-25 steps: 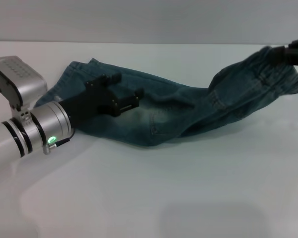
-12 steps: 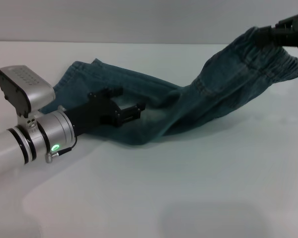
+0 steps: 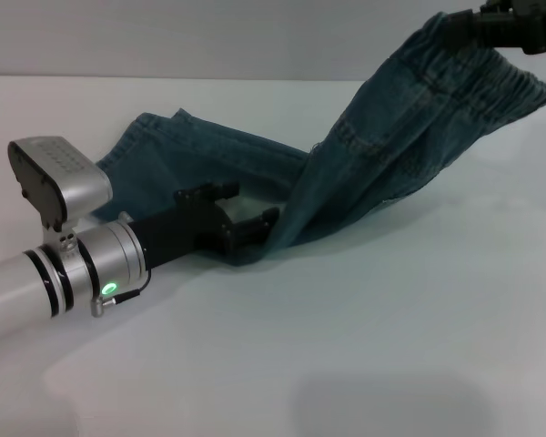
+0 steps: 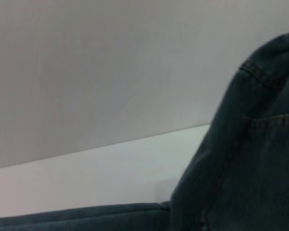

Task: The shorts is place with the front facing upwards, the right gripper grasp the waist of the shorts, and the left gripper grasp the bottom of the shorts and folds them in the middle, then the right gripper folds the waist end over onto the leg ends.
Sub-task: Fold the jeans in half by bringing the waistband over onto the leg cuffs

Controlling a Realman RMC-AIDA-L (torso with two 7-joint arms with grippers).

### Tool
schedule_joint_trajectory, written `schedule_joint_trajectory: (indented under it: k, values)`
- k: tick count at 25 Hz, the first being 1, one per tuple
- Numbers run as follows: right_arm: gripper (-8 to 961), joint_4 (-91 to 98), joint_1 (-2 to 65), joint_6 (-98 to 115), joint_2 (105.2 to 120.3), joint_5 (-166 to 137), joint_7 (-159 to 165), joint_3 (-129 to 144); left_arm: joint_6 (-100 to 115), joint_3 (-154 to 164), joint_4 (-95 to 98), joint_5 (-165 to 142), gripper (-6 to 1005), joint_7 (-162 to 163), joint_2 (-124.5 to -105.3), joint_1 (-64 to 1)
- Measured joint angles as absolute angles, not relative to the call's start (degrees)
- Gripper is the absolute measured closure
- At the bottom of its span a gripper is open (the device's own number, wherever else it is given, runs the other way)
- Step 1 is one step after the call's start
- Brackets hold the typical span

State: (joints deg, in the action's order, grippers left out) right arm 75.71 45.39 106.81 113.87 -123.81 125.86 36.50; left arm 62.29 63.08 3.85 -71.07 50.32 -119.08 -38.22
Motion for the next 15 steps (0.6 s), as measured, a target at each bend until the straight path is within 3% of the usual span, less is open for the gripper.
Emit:
schedule_joint_trajectory:
  k: [15]
  values:
    - [950,69.97,49.7,104.33,114.5,-122.95,125.6,37.14,65.79,63.98,1.32,-71.07,186,50.32,-119.08,-39.18]
